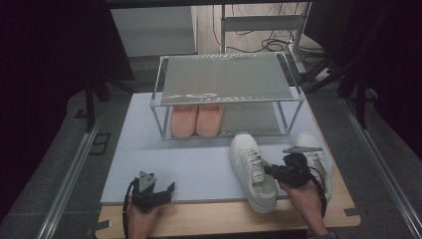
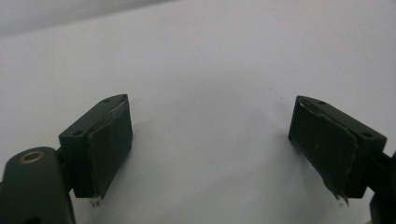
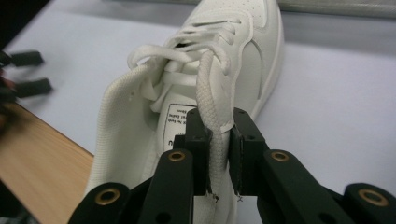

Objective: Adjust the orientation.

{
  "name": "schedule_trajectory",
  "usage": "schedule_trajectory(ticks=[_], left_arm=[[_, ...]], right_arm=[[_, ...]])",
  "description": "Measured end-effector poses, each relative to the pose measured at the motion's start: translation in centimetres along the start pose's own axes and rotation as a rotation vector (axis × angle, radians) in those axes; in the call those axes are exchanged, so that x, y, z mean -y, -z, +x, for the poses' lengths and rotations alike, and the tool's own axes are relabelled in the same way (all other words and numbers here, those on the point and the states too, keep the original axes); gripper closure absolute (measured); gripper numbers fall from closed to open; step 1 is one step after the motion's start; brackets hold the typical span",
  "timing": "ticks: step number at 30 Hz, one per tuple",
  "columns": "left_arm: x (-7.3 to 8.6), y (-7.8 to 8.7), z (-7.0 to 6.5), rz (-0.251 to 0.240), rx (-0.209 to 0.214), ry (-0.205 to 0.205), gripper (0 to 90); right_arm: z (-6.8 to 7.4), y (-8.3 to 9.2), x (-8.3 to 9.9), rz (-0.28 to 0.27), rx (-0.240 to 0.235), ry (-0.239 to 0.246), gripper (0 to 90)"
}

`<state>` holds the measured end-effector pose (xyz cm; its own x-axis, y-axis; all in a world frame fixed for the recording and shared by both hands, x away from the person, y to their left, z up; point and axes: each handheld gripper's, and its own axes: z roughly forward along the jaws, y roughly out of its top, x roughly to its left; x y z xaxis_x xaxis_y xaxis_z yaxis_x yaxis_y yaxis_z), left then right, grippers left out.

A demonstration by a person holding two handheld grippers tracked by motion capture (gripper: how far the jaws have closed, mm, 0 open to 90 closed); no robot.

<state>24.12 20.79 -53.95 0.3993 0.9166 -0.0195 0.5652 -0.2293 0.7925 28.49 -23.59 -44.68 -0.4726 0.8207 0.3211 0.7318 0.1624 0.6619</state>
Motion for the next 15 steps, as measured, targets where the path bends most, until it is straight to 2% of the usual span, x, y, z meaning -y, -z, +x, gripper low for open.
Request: schedule_trajectory(ticks=[7, 15], left_arm=[[0.0, 0.0, 0.0, 0.0, 0.0, 0.0, 13.6], [0.0, 0.0, 0.0, 0.0, 0.0, 0.0, 13.6]], right_arm=[[-0.03, 0.23, -0.32, -0.016, -0.064, -0.071, 80.6], [-0.26, 0.42, -0.66, -0.046, -0.166, -0.137, 81.3]])
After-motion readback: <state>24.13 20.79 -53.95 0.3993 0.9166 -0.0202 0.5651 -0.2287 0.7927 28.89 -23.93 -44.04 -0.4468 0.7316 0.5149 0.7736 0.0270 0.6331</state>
